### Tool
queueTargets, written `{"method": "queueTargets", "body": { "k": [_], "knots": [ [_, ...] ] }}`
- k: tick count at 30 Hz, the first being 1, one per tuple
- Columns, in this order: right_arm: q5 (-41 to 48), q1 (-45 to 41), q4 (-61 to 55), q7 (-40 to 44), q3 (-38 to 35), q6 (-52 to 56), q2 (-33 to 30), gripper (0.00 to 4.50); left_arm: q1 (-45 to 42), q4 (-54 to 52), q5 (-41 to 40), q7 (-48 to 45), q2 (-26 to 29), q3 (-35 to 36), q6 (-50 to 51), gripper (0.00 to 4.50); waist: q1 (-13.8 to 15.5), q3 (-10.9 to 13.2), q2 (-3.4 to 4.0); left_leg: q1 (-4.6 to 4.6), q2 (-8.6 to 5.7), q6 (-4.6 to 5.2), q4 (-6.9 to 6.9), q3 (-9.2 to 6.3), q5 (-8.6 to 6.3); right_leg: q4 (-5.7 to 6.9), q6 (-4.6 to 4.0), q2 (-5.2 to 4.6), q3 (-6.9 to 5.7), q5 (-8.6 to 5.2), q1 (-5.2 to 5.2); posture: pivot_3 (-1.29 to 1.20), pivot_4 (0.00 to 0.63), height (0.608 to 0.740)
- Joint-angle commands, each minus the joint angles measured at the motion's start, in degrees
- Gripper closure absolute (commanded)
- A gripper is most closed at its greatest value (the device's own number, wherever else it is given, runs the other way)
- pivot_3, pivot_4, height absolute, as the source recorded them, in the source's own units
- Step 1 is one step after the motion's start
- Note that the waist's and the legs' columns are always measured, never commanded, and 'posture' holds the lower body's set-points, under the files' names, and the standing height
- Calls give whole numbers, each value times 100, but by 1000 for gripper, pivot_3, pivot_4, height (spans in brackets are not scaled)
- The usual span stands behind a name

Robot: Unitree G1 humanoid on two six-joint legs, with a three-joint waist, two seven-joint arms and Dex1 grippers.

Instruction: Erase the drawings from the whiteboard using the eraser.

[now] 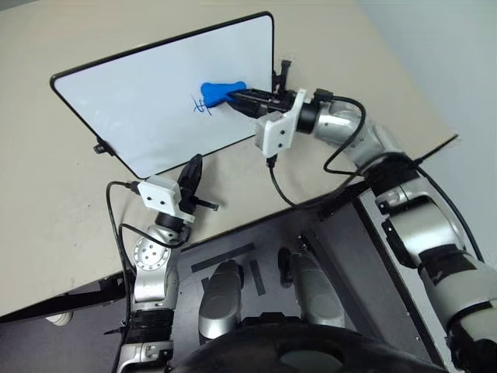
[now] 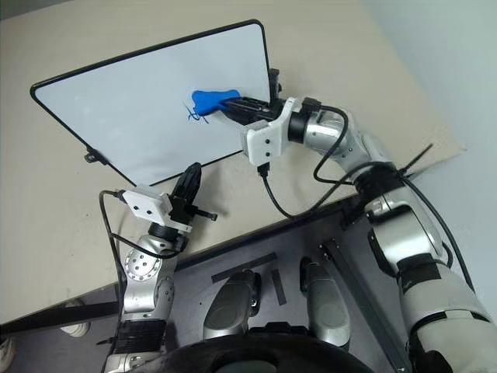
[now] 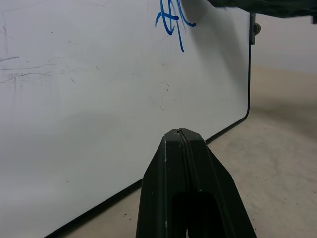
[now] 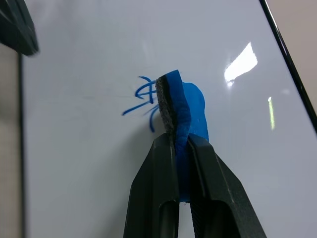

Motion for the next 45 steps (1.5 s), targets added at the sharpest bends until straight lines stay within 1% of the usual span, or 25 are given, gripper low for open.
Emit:
{"method": "queueTargets", "body": {
  "k": [1,6,14,18,22,26,30,37,45],
  "knots": [
    [-578,-386,644,-949,219,-205,131,4485,-44,-7,-53,-11,7,69,-182,4500,-1,0,0,-2,0,0,-1,0,0,0,-1,0,0,1,-1,0,150,740],
    [-1006,-577,1372,-1480,603,-322,354,4485,-67,67,-46,-10,10,94,-252,4500,-33,0,0,4,0,1,1,1,0,0,-10,0,0,22,-3,0,150,740],
    [-1274,-741,1928,-1899,915,-262,580,4485,-73,135,-47,-30,15,97,-344,4500,-39,0,1,21,0,2,6,1,1,-5,-21,2,-8,58,-12,0,150,740],
    [-1347,-936,1925,-2322,901,-213,589,4485,-77,133,-47,-51,22,86,-355,4500,-45,1,1,21,0,2,5,1,1,-14,-18,3,-13,60,-19,0,150,740],
    [-1373,-1171,1656,-2702,821,-389,565,4485,-103,166,-69,-97,56,106,-352,4500,-53,2,4,13,0,-3,5,2,-2,-16,-24,2,-13,65,-32,0,150,740],
    [-1353,-1361,1472,-2937,782,-498,558,4485,-169,221,-79,-147,56,124,-346,4500,-65,2,4,2,0,-7,3,4,-5,-17,-29,3,-15,76,-51,0,150,740],
    [-1344,-1427,1391,-2919,865,-589,587,4485,-223,280,-68,-166,40,111,-361,4500,-63,2,3,0,0,-9,-1,3,-12,-28,-26,3,-16,73,-51,0,150,740],
    [-1578,-1076,1853,-2594,1243,-479,812,4485,-283,333,-39,-159,10,76,-399,4500,-52,2,3,-4,0,-12,2,5,-45,-38,-18,3,-16,61,-54,0,150,740],
    [-1586,-894,2187,-2379,1433,-299,856,4485,-234,261,-61,-172,30,93,-385,4500,-53,2,3,-2,-1,-12,12,5,-45,-31,-29,3,-16,74,-54,0,150,740]
  ]
}}
